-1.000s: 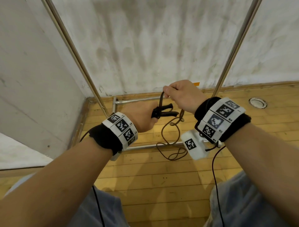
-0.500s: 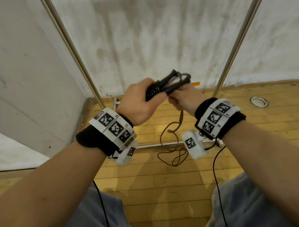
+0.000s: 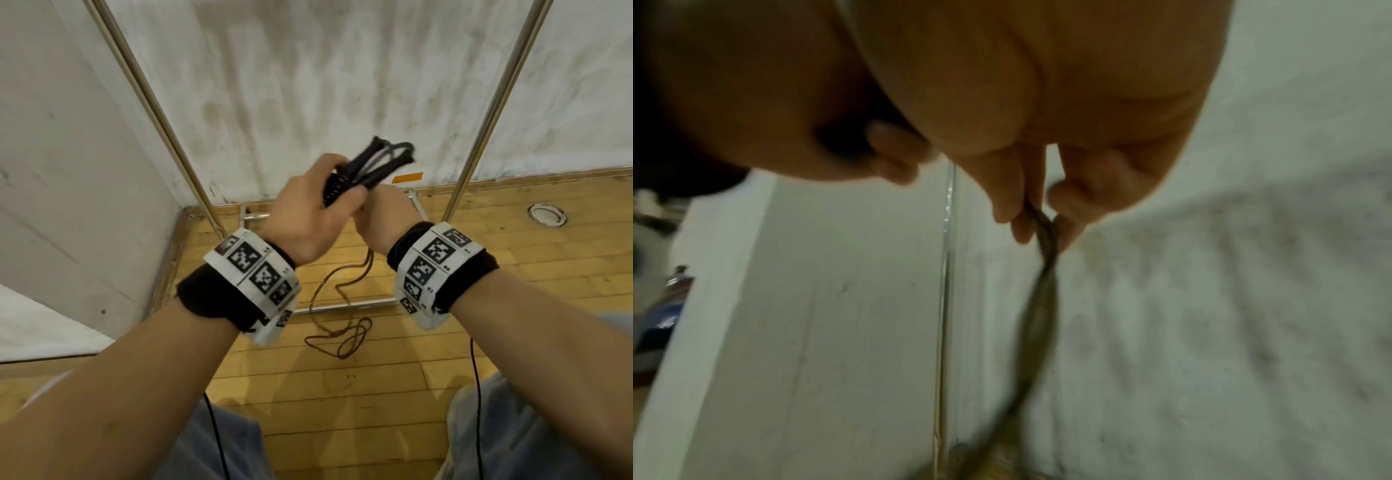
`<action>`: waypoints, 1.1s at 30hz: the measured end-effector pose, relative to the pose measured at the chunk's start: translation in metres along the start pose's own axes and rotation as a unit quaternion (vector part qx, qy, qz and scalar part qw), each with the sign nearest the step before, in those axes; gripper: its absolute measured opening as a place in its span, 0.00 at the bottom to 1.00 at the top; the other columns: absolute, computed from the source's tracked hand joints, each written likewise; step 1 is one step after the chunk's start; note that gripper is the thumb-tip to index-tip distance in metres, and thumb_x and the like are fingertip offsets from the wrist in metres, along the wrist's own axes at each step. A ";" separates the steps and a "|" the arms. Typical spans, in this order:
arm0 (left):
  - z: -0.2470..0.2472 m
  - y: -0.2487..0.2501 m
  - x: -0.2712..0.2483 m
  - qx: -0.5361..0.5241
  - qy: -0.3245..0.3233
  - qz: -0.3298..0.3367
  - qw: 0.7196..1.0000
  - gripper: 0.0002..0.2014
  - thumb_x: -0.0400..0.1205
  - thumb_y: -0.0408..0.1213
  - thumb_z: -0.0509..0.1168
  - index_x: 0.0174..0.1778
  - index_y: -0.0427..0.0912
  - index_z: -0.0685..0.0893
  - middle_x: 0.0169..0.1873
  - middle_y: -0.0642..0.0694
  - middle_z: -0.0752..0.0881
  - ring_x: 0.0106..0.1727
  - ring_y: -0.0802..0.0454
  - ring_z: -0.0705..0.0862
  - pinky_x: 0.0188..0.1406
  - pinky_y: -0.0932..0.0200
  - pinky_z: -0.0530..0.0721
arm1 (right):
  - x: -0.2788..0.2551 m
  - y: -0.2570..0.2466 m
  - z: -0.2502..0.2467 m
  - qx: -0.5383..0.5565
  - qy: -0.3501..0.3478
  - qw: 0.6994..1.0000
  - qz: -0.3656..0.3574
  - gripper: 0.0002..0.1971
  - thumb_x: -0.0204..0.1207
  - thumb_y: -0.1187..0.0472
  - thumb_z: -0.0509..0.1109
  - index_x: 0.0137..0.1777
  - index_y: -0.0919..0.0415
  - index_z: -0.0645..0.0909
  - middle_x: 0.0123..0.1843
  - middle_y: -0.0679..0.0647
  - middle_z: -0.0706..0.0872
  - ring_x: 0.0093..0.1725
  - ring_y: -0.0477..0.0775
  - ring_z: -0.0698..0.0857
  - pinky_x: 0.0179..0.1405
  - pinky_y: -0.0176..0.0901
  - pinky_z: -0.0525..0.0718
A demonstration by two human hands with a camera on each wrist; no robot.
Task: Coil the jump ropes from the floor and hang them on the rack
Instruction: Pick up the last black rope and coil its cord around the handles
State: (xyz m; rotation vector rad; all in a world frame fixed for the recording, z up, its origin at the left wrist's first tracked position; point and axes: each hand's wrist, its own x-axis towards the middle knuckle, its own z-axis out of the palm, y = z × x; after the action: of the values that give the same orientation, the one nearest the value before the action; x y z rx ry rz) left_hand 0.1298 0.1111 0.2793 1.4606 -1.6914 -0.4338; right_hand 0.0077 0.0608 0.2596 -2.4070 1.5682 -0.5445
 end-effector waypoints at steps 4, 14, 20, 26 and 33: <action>-0.001 0.013 0.008 -0.060 0.033 0.003 0.998 0.06 0.78 0.46 0.64 0.47 0.50 0.78 0.28 0.58 0.82 0.29 0.67 0.81 0.29 0.73 0.74 | -0.001 -0.003 0.005 0.247 -0.030 0.968 0.033 0.14 0.78 0.63 0.64 0.30 0.55 0.74 0.24 0.45 0.75 0.23 0.42 0.73 0.21 0.28 0.69; -0.044 -0.009 0.016 -0.102 0.017 -0.058 0.993 0.04 0.81 0.37 0.66 0.51 0.46 0.83 0.30 0.54 0.84 0.28 0.57 0.81 0.28 0.60 0.81 | 0.004 0.013 0.012 0.333 -0.053 0.941 0.011 0.13 0.84 0.51 0.57 0.38 0.51 0.73 0.28 0.48 0.78 0.24 0.44 0.71 0.29 0.39 0.71; -0.046 -0.033 0.018 0.101 0.047 -0.079 0.991 0.13 0.81 0.49 0.64 0.58 0.51 0.73 0.46 0.53 0.84 0.44 0.48 0.86 0.45 0.49 0.85 | 0.000 0.006 0.014 0.255 -0.023 0.965 -0.049 0.17 0.83 0.48 0.56 0.33 0.52 0.73 0.27 0.45 0.72 0.26 0.41 0.71 0.25 0.32 0.67; -0.041 -0.058 0.018 0.238 0.007 -0.088 0.967 0.18 0.81 0.50 0.65 0.60 0.45 0.70 0.46 0.47 0.81 0.41 0.45 0.81 0.40 0.51 0.81 | -0.006 0.004 0.005 0.134 -0.069 0.986 -0.075 0.17 0.82 0.50 0.60 0.31 0.52 0.73 0.27 0.48 0.74 0.28 0.48 0.74 0.28 0.41 0.67; -0.025 -0.067 0.019 0.291 -0.057 -0.105 0.949 0.20 0.82 0.51 0.64 0.67 0.48 0.70 0.43 0.50 0.80 0.39 0.47 0.81 0.38 0.53 0.81 | -0.006 0.010 0.000 0.011 -0.057 0.998 -0.018 0.17 0.85 0.50 0.52 0.38 0.57 0.72 0.30 0.47 0.75 0.30 0.43 0.73 0.33 0.43 0.66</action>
State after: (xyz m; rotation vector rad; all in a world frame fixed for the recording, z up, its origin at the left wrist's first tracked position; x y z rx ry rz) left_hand 0.1919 0.0823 0.2525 2.0891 -1.8555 -0.1289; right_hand -0.0030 0.0622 0.2542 -2.4075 1.4682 -0.4219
